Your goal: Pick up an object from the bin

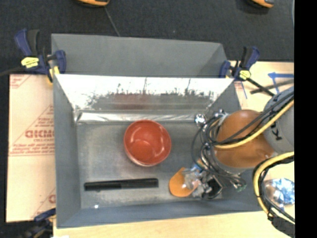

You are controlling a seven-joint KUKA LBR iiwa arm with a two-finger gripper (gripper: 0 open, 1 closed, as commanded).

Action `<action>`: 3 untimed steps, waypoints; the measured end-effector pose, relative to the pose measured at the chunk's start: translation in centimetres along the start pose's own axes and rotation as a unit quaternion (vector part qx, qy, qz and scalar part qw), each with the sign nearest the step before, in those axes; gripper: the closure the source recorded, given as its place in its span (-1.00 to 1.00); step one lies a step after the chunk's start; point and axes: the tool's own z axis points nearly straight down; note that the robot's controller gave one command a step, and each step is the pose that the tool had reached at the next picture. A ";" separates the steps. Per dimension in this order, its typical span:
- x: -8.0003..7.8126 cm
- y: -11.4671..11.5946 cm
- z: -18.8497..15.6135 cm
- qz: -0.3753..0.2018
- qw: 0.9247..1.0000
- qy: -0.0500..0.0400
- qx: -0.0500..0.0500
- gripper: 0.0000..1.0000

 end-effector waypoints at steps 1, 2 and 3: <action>0.2 0.2 -2.8 0.001 1.000 0.003 -0.002 1.00; 0.0 0.0 -7.0 0.001 1.000 0.000 0.000 1.00; 0.1 0.0 -10.4 0.002 1.000 0.001 -0.001 1.00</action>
Offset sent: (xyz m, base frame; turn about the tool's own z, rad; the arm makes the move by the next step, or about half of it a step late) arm -0.0025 0.0005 0.0215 0.0007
